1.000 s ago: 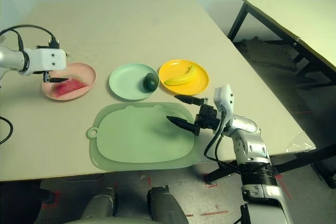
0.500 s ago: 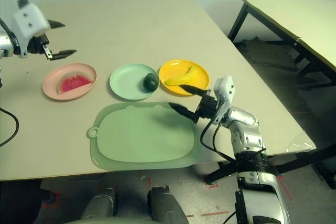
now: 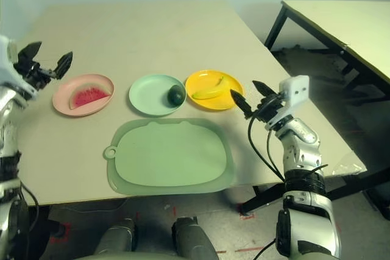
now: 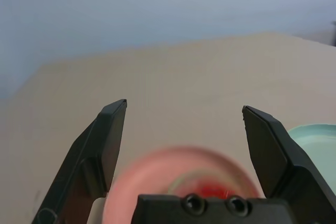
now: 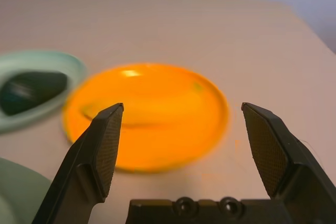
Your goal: Place the fruits into color-matched plates.
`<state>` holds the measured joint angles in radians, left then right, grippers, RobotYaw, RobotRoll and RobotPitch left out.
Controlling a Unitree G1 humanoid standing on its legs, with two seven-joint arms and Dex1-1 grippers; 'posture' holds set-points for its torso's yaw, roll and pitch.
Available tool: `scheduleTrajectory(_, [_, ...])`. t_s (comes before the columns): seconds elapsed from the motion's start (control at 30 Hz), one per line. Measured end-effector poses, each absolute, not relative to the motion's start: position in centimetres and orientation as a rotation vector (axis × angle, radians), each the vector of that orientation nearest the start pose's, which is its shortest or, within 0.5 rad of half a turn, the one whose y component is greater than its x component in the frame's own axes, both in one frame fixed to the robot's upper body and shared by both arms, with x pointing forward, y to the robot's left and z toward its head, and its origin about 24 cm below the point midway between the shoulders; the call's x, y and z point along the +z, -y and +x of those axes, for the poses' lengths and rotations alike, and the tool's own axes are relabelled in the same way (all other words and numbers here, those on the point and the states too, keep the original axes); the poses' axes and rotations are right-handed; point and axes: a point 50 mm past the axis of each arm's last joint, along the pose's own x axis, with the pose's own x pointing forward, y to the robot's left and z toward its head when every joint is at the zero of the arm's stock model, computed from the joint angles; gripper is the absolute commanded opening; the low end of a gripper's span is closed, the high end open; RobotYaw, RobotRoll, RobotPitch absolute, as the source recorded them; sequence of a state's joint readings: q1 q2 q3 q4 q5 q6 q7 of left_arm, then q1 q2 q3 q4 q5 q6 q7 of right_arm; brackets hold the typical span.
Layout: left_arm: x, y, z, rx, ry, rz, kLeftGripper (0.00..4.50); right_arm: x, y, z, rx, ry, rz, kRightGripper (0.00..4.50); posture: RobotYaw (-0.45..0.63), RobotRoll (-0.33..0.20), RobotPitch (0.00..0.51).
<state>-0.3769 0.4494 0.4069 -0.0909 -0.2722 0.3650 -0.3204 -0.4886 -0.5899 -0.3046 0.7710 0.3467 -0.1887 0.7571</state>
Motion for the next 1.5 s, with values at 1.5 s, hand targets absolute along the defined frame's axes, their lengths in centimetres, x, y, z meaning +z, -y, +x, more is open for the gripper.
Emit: scheduleTrajectory(1.5, [14.9, -29.5, 24.4, 0.093, 0.115, 0.203, 4.47, 11.7, 35.8, 31.7, 0.109, 0.062, -0.134, 4.50, 0.08, 0.000, 0.151])
